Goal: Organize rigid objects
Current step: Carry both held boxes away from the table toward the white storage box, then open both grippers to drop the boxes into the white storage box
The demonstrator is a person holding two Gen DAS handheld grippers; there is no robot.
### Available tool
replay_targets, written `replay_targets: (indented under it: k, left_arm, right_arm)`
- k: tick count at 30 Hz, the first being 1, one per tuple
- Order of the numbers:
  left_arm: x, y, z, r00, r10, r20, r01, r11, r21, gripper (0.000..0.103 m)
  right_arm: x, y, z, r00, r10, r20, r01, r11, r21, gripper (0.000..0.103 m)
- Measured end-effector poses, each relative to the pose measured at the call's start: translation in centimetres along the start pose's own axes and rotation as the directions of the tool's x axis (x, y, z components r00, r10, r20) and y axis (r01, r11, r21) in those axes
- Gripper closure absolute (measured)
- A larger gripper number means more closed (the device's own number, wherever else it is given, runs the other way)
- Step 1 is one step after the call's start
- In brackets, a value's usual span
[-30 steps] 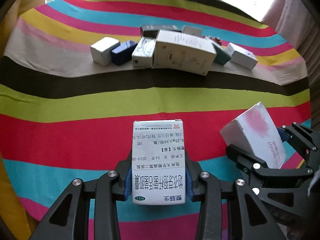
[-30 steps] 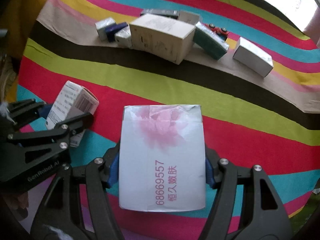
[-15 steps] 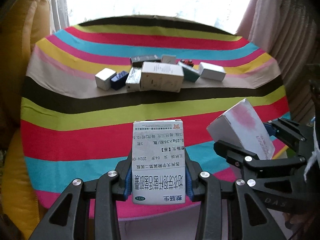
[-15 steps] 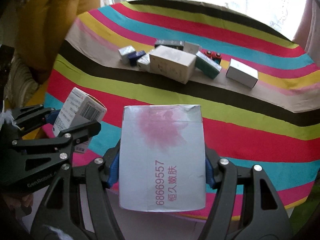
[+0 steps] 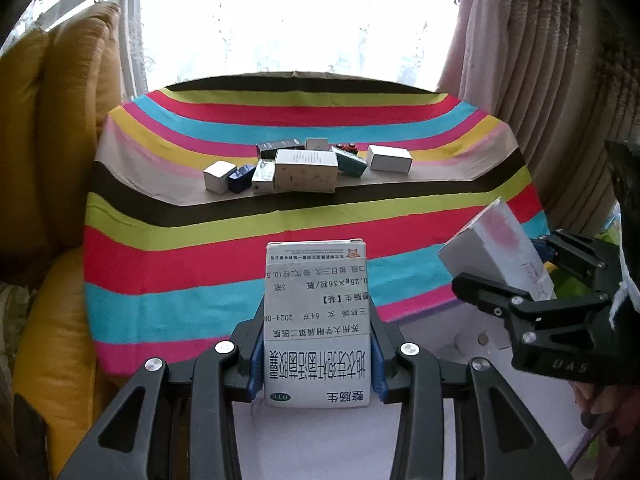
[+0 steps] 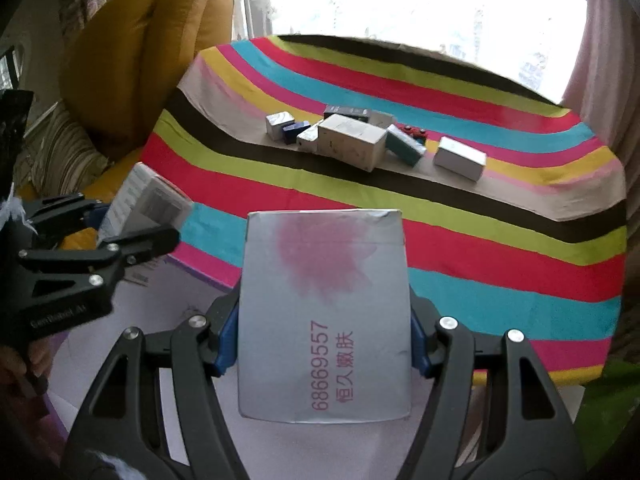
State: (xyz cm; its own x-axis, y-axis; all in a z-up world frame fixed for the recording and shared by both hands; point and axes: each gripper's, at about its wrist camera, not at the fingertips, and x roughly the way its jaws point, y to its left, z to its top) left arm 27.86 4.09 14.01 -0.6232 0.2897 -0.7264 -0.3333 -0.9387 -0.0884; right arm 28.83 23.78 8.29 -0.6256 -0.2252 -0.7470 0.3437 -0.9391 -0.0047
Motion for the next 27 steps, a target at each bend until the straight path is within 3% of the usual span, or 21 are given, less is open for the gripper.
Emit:
replay_targets:
  k: [8, 15, 21, 27]
  left_arm:
    - [-2.3, -1.7, -2.9, 0.999, 0.023, 0.036, -0.024, 1.0, 0.02, 0.062]
    - [-5.3, -3.4, -5.4, 0.998, 0.037, 0.058, -0.042, 0.995, 0.092, 0.062]
    - [-3.6, -3.6, -7.8, 1.0, -0.005, 0.006, 0.005, 0.996, 0.093, 0.062]
    - [-2.2, -4.7, -9.4, 1.0, 0.021, -0.011, -0.019, 0.985, 0.171, 0.062]
  right_arm:
    - [-3.6, 1.4, -3.0, 0.999, -0.014, 0.038, 0.015, 0.999, -0.029, 0.034]
    - [-5.8, 2.9, -6.2, 0.998, -0.011, 0.062, 0.014, 0.999, -0.051, 0.034]
    - [-4.9, 3.2, -9.7, 0.999, 0.013, 0.048, -0.012, 1.0, -0.006, 0.034]
    - [-2.7, 2.8, -11.4, 1.0, -0.001, -0.003, 0.001, 1.0, 0.003, 0.034]
